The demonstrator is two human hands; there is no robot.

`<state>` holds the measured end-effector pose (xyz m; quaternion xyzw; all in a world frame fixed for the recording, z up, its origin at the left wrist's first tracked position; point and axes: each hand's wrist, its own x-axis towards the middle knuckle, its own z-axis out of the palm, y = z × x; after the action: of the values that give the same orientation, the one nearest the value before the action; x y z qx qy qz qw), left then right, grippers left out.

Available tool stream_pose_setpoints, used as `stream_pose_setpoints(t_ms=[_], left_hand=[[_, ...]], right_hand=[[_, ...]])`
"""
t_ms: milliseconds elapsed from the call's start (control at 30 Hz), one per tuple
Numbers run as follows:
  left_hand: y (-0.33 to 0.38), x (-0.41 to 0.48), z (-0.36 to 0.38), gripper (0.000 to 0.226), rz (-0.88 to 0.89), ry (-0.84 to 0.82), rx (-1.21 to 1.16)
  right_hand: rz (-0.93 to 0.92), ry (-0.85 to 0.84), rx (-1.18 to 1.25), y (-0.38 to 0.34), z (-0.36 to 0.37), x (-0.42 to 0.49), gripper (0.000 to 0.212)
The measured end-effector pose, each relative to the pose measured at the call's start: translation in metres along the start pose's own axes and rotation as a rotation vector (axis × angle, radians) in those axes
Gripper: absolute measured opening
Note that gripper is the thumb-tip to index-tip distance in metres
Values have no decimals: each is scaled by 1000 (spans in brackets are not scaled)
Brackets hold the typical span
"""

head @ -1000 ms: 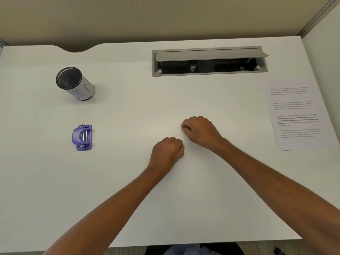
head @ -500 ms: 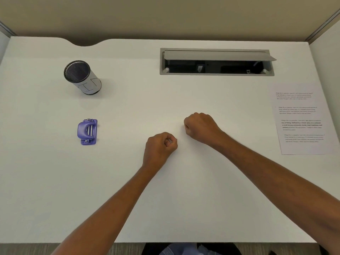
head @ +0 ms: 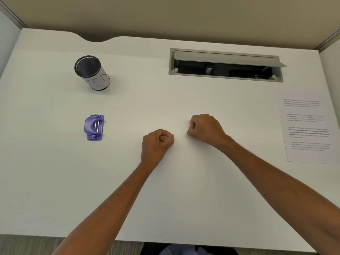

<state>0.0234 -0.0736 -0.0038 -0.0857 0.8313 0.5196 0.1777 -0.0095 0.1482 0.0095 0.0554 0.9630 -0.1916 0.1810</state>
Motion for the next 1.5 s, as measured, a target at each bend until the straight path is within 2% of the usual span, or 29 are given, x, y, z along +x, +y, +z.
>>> stream_pose_setpoints(t_ms=[100, 167, 233, 367, 733, 1067, 1233, 1500], left_hand=[[2, 6, -10, 9, 8, 40, -12], [4, 10, -18, 8, 11, 74, -19], [8, 15, -29, 8, 16, 104, -29], [16, 28, -56, 8, 46, 171, -52], [42, 61, -138, 12, 102, 358, -58], [59, 122, -220, 26, 143, 523, -54], [66, 146, -243, 24, 115, 549, -35], [61, 171, -263, 24, 91, 484, 106]], right_hand=[[155, -43, 519, -8, 1, 0, 12], [176, -85, 736, -17, -2, 2, 23], [170, -112, 856, -29, -5, 6, 30], [132, -155, 982, -58, -11, 20, 9], [-38, -192, 1014, -168, -30, 64, 11], [-122, -98, 948, -266, -48, 126, 19], [-117, -77, 890, -297, -51, 158, 21], [-114, -42, 705, -318, -47, 184, 15]])
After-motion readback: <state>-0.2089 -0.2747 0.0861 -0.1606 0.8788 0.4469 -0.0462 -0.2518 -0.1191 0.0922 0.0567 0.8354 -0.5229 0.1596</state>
